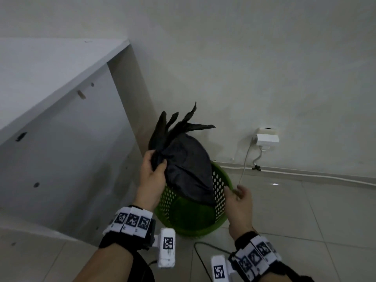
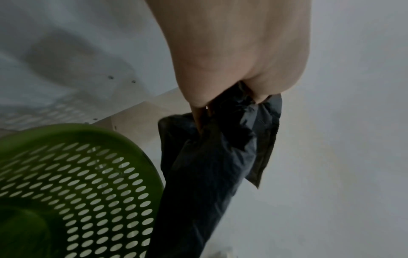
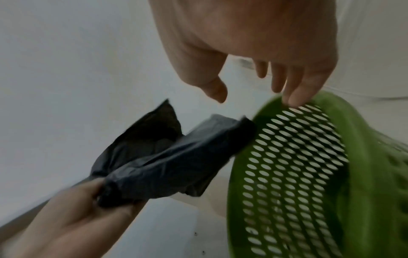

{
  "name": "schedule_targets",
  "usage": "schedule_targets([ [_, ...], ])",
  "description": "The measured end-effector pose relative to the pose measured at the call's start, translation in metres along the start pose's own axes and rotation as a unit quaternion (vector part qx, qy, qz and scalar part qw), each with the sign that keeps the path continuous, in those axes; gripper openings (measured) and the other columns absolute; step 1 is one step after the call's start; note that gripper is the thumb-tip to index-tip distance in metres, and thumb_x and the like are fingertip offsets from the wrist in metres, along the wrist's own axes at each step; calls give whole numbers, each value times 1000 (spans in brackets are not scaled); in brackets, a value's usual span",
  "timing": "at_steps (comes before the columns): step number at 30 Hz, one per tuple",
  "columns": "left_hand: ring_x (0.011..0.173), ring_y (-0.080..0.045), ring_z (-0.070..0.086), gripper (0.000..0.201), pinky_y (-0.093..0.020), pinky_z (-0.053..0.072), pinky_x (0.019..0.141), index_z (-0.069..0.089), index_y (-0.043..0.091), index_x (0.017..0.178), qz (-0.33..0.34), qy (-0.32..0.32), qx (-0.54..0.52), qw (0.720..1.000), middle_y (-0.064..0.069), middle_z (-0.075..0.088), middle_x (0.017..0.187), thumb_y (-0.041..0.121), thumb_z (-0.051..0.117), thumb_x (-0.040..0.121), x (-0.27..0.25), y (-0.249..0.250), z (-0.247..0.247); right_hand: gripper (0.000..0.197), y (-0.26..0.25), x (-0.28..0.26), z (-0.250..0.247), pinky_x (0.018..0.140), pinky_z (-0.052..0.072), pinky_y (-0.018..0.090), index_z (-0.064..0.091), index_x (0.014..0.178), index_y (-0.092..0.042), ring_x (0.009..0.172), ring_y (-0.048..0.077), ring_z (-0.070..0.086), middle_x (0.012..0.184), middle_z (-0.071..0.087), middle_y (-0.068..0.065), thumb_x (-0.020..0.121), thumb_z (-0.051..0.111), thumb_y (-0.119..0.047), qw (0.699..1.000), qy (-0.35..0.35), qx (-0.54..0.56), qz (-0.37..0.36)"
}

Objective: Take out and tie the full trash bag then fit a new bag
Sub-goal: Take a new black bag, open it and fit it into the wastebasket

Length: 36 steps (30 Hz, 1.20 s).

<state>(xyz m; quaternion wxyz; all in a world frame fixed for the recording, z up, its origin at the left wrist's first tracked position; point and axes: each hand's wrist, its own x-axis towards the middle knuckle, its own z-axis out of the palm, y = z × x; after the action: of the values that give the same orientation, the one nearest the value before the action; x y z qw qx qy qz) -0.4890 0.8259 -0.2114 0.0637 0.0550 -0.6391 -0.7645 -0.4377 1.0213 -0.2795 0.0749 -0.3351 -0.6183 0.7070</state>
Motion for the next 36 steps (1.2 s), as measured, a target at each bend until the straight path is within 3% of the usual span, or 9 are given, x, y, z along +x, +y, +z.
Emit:
schedule_targets([
  [4,104,-7,62,34,-32,49,97,60,32,99,106,-172,179,963,17,67,104,1,62,86,-6,-29,4,34,-63,-11,39,83,60,35,69,111,-18,95,15,73,102,77,-3,92,64,-46,980,-189,47,-35],
  [7,116,-17,58,34,-40,44,104,59,28,111,64,-315,151,935,8,64,119,26,75,81,-13,-48,4,28,-80,-5,62,91,57,38,67,119,-14,101,22,71,112,75,6,93,64,-25,976,-216,19,-5],
  [11,108,-28,68,74,-44,52,93,57,15,124,-137,-138,-110,975,-15,69,119,67,70,73,3,-29,3,16,-66,-7,48,76,48,12,69,106,-18,93,4,64,101,70,-9,95,59,-11,937,-214,-128,-244],
  [13,109,-30,69,66,-46,55,89,57,20,129,-204,-107,-138,963,-14,68,125,60,68,79,11,-24,5,23,-48,-9,39,80,47,13,69,97,-26,92,-4,64,96,70,-20,91,63,-4,900,-279,-157,-297],
  [18,107,-16,65,36,-32,51,92,61,29,118,-172,-42,72,982,0,66,129,32,75,85,3,-31,9,59,-32,-11,24,104,48,28,53,138,-21,124,7,59,132,65,-10,84,76,-24,906,-393,-43,-149],
  [23,103,-8,61,55,-11,49,73,55,28,126,-132,-48,111,984,12,62,114,33,81,78,-7,-31,7,31,-34,6,40,97,55,47,69,120,-14,106,23,71,114,75,4,90,71,-21,968,-245,35,-25],
  [27,114,-19,64,82,-32,52,93,52,18,139,-157,32,-33,987,2,62,135,50,83,70,6,-17,-16,30,-25,38,24,94,55,48,64,124,-6,103,34,69,116,72,15,95,63,-11,986,-89,139,30],
  [33,101,-20,68,79,-32,57,76,43,8,145,-152,157,-164,962,-5,62,132,47,73,83,26,-8,-50,43,-29,90,-69,86,53,40,53,133,2,92,25,63,131,62,22,95,59,-16,990,98,97,24],
  [36,98,-18,68,81,-31,58,71,40,7,147,-133,171,-185,958,-3,62,133,52,68,85,24,6,-46,45,-30,102,-91,80,53,36,50,136,1,97,26,61,138,57,17,95,59,-16,993,78,48,74],
])
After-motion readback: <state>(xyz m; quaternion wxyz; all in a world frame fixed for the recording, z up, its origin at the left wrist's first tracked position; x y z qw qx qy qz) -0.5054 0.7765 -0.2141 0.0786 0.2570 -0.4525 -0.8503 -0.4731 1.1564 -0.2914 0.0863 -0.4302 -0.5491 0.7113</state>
